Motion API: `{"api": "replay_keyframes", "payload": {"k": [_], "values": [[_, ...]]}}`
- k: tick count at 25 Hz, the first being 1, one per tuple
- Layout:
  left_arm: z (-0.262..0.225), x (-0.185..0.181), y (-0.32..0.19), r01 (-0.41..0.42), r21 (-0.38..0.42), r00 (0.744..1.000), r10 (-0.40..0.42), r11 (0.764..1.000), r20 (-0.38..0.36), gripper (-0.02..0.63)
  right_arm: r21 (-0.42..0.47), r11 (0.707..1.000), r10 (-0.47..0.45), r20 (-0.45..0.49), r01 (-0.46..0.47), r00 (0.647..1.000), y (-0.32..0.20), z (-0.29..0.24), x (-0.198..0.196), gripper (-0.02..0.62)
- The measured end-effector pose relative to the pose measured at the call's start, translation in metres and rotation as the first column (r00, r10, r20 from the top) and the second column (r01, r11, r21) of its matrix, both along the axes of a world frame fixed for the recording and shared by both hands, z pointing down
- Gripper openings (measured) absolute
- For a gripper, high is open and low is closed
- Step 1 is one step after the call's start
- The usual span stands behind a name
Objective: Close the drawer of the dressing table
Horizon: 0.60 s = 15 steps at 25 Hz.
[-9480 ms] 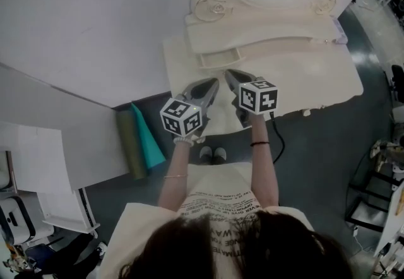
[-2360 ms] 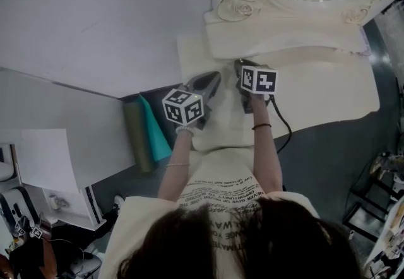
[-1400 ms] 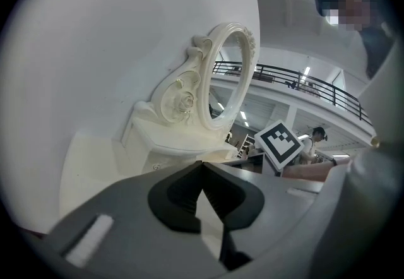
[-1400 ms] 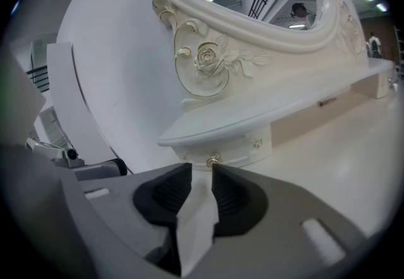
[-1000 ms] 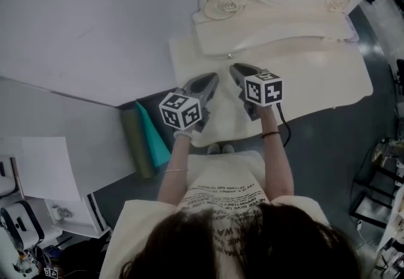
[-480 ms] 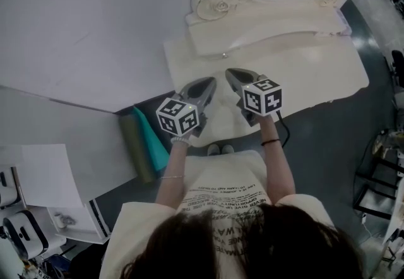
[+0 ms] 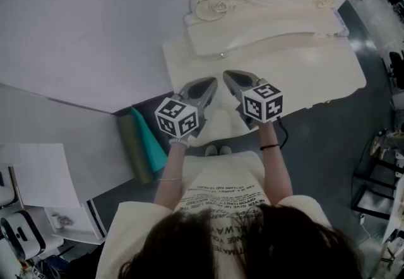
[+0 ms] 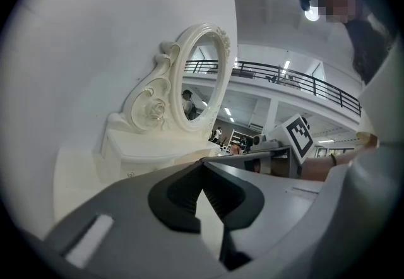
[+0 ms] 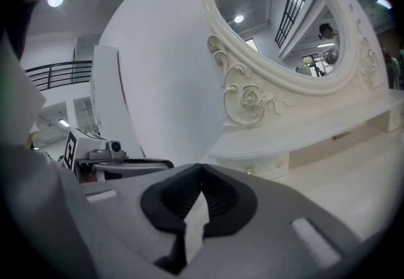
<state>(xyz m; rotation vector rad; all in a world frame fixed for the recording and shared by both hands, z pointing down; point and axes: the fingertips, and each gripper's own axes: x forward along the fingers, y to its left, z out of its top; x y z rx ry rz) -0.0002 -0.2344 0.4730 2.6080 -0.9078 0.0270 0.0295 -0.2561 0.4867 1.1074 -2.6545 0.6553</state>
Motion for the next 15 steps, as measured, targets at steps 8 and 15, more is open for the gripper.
{"api": "replay_keyframes", "payload": {"k": [8, 15], "values": [[-0.003, 0.003, 0.006, -0.005, 0.009, 1.000, 0.005, 1.000, -0.005, -0.001, 0.036, 0.999, -0.007, 0.015, 0.006, 1.000, 0.006, -0.007, 0.000, 0.003], [-0.007, 0.002, 0.006, -0.003, 0.021, 1.000, 0.003, 1.000, -0.002, -0.002, 0.054, 0.998, -0.009, 0.023, 0.008, 1.000, 0.007, -0.012, 0.000, 0.003]]}}
